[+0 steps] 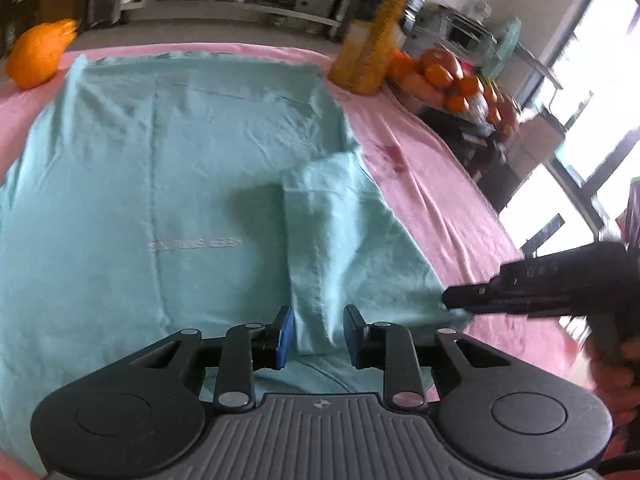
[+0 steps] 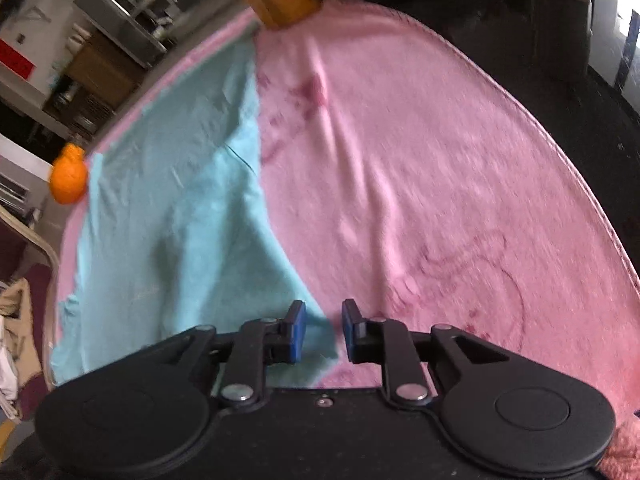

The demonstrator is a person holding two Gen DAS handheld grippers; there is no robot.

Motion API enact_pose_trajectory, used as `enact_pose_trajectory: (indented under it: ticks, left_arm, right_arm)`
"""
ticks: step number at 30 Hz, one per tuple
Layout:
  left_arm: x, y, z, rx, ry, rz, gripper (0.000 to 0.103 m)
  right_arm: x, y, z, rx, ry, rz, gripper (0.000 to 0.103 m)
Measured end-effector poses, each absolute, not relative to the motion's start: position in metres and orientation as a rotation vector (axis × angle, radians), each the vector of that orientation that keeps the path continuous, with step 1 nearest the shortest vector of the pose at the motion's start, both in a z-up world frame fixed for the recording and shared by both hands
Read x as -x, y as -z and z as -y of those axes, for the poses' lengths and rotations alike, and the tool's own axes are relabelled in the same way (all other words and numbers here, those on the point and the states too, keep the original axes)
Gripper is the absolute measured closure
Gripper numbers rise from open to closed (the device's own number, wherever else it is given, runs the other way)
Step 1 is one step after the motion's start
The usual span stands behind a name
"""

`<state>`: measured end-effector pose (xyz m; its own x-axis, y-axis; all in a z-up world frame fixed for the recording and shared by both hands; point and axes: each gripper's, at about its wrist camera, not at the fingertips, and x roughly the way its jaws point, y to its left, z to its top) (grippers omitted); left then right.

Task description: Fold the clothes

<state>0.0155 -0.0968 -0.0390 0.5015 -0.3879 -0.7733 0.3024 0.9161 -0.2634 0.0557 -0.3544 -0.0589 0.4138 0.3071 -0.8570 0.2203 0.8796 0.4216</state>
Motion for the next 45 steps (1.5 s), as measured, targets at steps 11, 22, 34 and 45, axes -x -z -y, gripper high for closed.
enact_pose_trajectory:
  ticks: [11, 22, 34, 45]
  left_arm:
    - [-0.011, 0.043, 0.111, -0.05, 0.433, -0.936, 0.081]
    - [-0.004, -0.033, 0.04, 0.044, 0.286, -0.967, 0.068]
    - [-0.028, 0.006, -0.017, 0.001, 0.074, -1.017, 0.073]
    - [-0.038, 0.017, -0.009, -0.02, 0.088, -1.041, 0.069]
  right_arm:
    - [-0.032, 0.05, 0.319, -0.241, -0.038, -1.126, 0.097]
    - [-0.029, -0.035, 0.326, -0.331, -0.048, -0.983, 0.087]
    - [-0.122, -0.018, 0.3, -0.434, -0.178, -0.948, 0.084]
    - [-0.173, 0.051, 0.284, -0.412, -0.063, -1.015, 0.092]
